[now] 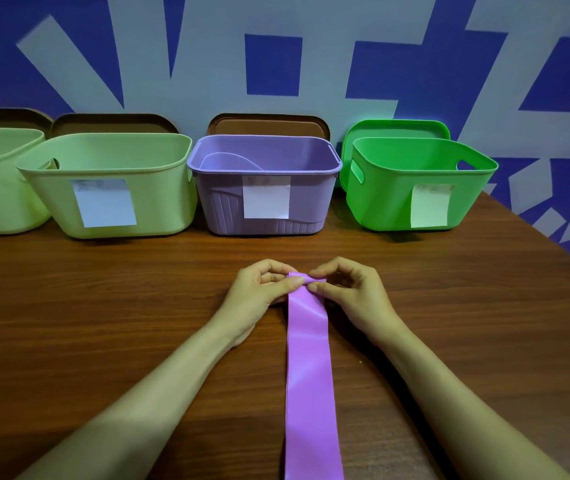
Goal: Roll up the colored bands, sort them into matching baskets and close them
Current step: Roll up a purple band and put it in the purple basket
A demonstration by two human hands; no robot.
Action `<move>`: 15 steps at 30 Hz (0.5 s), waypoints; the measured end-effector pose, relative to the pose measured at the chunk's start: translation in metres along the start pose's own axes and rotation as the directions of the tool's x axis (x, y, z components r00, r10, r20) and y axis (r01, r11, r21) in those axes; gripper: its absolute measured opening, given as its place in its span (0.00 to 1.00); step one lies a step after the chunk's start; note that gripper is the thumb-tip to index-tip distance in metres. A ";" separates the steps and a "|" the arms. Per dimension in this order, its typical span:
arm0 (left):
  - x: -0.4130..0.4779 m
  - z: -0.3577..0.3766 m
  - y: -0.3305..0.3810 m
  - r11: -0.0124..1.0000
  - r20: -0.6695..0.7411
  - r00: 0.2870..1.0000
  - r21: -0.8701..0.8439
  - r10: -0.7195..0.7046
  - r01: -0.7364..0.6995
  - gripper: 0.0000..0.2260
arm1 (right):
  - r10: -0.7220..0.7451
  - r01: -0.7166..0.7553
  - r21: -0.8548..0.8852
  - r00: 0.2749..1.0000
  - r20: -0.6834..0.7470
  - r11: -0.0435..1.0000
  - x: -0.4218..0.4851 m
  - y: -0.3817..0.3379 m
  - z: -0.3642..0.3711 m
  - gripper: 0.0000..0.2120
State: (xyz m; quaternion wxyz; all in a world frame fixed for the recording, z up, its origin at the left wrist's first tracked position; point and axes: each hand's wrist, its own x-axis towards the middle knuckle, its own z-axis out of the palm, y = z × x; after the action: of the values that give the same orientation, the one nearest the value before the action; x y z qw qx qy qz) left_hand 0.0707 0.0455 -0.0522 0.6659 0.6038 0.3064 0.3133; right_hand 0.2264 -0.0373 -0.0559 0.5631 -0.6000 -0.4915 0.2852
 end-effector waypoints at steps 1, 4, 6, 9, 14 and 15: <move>0.000 0.000 0.000 1.000 -0.014 1.000 0.002 0.003 -0.003 0.08 | 0.010 -0.010 0.010 1.000 0.009 1.000 0.000 0.000 0.000 0.12; 0.001 -0.001 -0.002 0.999 -0.031 0.999 0.047 0.025 -0.023 0.08 | 0.052 -0.056 0.069 0.997 0.058 0.996 -0.001 -0.003 -0.001 0.09; 0.002 -0.002 -0.002 0.999 -0.038 0.999 0.024 0.024 -0.023 0.08 | 0.092 -0.104 0.157 0.992 0.081 0.982 -0.001 -0.005 -0.003 0.10; 0.001 -0.002 -0.001 1.000 -0.024 0.999 -0.009 0.026 -0.026 0.08 | 0.161 -0.179 0.221 0.982 0.096 0.959 0.000 -0.005 -0.002 0.09; 0.001 0.000 -0.001 1.000 -0.007 1.000 -0.009 0.019 -0.019 0.11 | 0.156 -0.170 0.243 0.985 0.075 0.955 0.000 -0.003 0.000 0.08; 0.002 0.001 -0.001 1.000 -0.001 1.000 -0.009 -0.004 0.004 0.12 | 0.157 -0.167 0.281 0.986 0.057 0.945 0.000 -0.003 0.000 0.09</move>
State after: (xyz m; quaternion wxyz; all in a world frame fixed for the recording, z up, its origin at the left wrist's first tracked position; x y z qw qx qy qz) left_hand 0.0725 0.0460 -0.0531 0.6691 0.6000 0.3067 0.3135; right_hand 0.2257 -0.0381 -0.0529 0.6098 -0.5462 -0.4040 0.4083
